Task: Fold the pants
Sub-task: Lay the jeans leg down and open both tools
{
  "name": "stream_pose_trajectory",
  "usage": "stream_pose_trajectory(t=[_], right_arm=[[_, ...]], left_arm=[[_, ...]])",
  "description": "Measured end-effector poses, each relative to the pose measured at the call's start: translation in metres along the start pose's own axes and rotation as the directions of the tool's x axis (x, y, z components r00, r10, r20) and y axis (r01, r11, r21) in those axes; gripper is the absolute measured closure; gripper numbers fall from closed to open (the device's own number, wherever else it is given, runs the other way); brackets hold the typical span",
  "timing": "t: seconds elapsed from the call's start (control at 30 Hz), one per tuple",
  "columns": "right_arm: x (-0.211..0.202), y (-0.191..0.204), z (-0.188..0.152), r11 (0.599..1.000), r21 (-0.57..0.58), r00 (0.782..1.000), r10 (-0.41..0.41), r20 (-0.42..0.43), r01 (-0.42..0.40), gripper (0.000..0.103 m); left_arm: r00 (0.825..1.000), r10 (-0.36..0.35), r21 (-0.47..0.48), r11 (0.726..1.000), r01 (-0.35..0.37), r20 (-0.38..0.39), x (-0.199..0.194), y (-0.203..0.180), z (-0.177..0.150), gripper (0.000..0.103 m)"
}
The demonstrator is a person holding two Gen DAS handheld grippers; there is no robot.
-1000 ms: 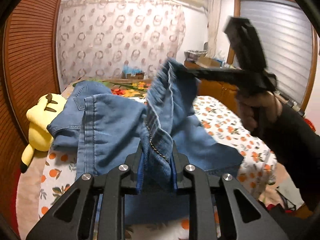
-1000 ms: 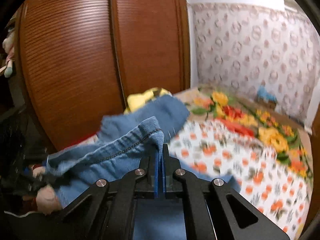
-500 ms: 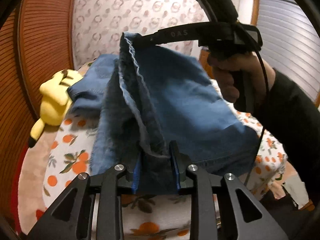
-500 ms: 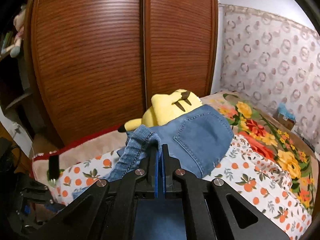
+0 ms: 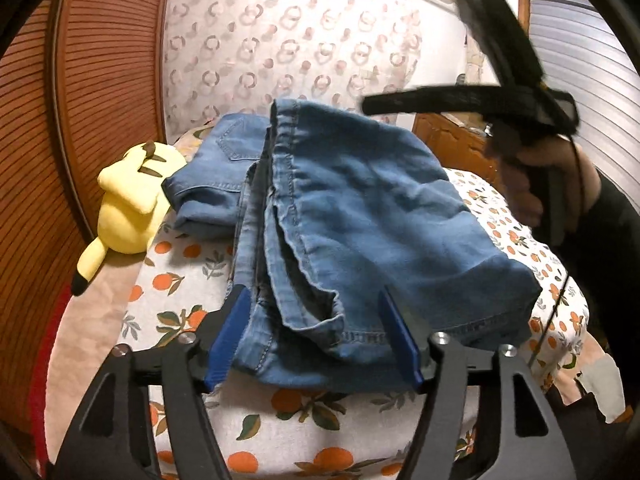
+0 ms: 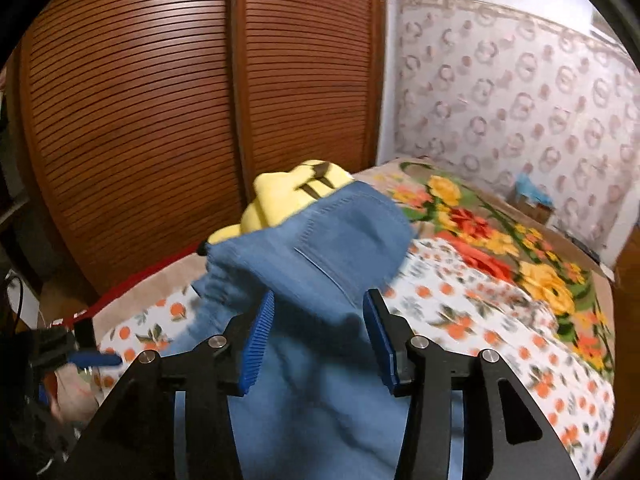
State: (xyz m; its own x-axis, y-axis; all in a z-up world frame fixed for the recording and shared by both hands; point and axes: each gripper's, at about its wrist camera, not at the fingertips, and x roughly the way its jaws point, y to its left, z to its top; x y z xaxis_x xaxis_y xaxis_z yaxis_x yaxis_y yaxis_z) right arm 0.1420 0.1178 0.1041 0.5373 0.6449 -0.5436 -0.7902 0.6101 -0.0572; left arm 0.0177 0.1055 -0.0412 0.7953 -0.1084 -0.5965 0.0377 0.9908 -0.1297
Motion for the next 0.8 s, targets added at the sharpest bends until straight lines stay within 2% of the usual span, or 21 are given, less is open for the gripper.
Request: stream_pose_trajectory(t=[0.2, 0.4, 0.6, 0.8], right_arm=[[-0.047, -0.024, -0.050, 0.994, 0.074, 0.996, -0.078, -0.040, 0.081, 0.052], [-0.066, -0.044, -0.103, 0.974, 0.170, 0.984, -0.128, -0.126, 0.149, 0.051], [-0.064, -0.054, -0.131, 0.952, 0.272, 0.980, -0.096, -0.173, 0.141, 0.051], [-0.054, -0.056, -0.146, 0.944, 0.306, 0.980, -0.066, -0.187, 0.122, 0.051]], left_arm=[[1.000, -0.005, 0.012, 1.000, 0.005, 0.004, 0.006, -0.007, 0.000, 0.031], [1.000, -0.003, 0.021, 1.000, 0.003, -0.005, 0.011, -0.014, -0.002, 0.031], [1.000, 0.001, 0.031, 1.000, -0.001, -0.015, 0.014, -0.020, -0.003, 0.031], [1.000, 0.003, 0.032, 0.999, -0.003, -0.020, 0.016, -0.021, -0.003, 0.031]])
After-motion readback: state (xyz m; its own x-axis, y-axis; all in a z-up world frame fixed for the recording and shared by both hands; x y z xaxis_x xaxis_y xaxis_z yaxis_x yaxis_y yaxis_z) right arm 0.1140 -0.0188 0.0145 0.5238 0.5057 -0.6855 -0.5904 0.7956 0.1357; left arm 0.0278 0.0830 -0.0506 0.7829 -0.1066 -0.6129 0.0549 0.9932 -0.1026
